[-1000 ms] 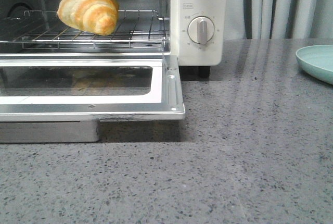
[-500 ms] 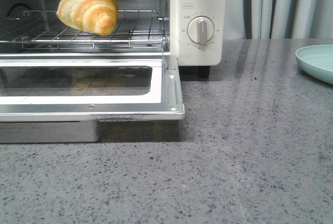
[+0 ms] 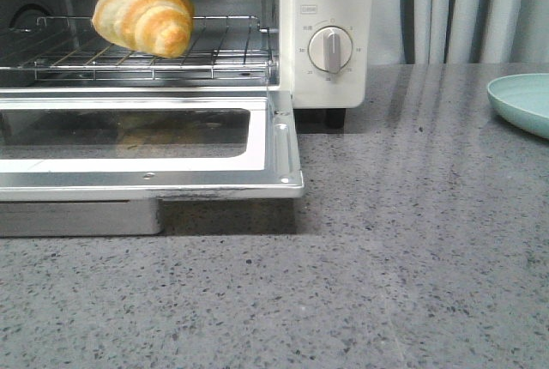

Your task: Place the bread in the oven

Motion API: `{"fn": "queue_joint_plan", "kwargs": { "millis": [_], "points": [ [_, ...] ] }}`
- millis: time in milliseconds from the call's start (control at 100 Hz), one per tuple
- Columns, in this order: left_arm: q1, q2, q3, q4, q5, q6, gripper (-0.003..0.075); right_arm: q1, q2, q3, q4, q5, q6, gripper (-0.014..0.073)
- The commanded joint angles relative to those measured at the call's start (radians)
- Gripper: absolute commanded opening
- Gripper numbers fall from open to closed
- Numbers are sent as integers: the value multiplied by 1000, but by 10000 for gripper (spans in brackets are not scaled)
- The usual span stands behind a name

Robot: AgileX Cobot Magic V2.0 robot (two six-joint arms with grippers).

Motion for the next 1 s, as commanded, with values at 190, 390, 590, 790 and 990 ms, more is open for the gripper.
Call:
{"fn": "queue_joint_plan", "kwargs": {
  "millis": [190, 390, 590, 790, 990],
  "points": [
    [1, -29, 23, -13, -55, 0, -21, -387, 75, 304, 423, -559, -167, -69],
    [1, -29, 23, -13, -55, 0, -21, -505, -94, 502, 553, -523, -243, -69],
    [1, -29, 23, -13, -55, 0, -21, -676, -282, 527, 556, -323, -257, -69],
    [1, -29, 23, -13, -55, 0, -21, -723, -339, 527, 568, -134, -270, -69],
    [1, -29, 23, -13, -55, 0, -21, -723, -339, 527, 568, -136, -350, -69]
  ]
}}
